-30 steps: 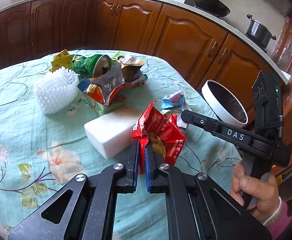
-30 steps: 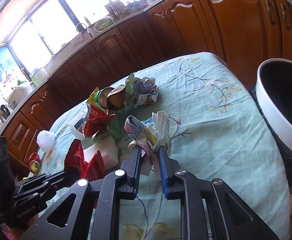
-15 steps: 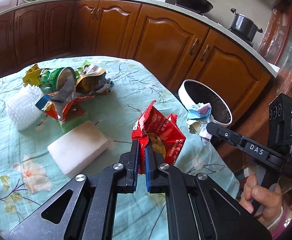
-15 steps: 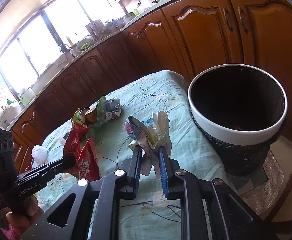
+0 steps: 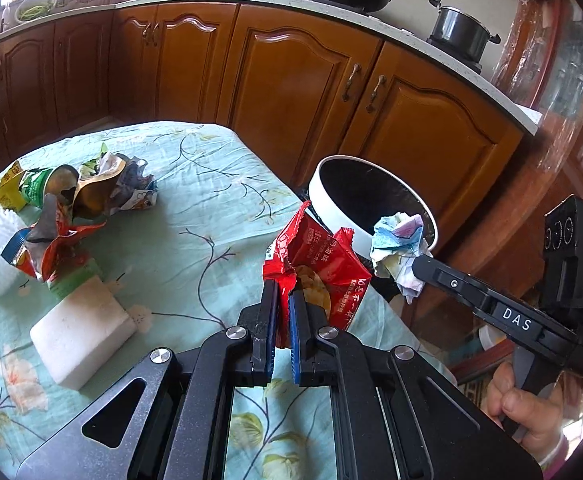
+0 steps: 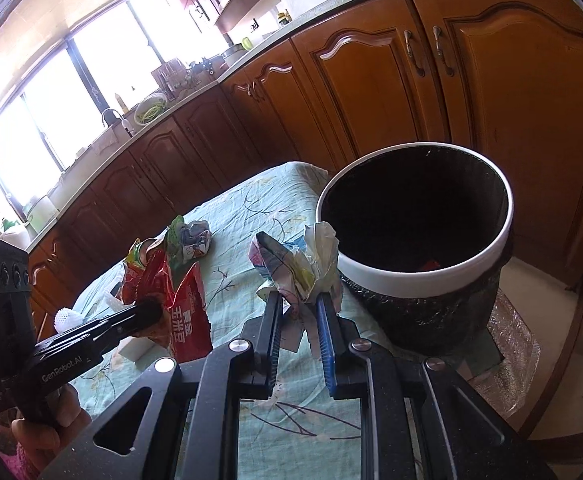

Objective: Collect trash
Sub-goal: 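Carry the chip bag and wrapper in both tools over the bin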

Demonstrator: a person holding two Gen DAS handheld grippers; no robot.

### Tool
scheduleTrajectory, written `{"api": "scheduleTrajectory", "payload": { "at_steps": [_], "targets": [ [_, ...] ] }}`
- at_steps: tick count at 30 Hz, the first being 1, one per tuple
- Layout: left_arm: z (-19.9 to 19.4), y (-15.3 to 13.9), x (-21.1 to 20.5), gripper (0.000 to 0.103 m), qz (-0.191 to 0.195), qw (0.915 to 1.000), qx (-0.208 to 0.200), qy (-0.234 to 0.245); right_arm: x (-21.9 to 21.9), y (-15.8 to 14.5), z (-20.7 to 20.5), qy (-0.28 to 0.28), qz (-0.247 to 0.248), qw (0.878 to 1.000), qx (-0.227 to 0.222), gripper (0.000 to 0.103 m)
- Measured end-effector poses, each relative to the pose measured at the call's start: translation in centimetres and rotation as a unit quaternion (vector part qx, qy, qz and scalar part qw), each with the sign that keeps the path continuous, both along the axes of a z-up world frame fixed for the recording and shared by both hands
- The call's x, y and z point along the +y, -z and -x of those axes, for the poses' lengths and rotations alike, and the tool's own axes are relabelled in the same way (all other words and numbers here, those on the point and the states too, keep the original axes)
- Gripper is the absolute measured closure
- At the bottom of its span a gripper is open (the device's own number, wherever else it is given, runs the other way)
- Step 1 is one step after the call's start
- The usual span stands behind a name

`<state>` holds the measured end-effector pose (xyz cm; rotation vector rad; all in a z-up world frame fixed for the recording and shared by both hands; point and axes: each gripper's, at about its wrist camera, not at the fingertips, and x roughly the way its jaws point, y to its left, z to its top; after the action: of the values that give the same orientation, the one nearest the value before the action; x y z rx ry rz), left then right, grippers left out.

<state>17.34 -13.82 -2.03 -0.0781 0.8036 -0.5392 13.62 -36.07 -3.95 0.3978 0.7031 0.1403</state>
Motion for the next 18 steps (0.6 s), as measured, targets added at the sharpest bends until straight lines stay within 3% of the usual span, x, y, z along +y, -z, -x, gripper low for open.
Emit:
{"api": "scheduleTrajectory", "payload": {
  "at_steps": [18],
  "targets": [
    [-3.4,-1.4,-7.4,0.098,-0.015,0.9992,-0.007,0.037,-5.9,-0.9,-1.1,0.064,0.022,0.998,-0.002,0.085]
  ]
}}
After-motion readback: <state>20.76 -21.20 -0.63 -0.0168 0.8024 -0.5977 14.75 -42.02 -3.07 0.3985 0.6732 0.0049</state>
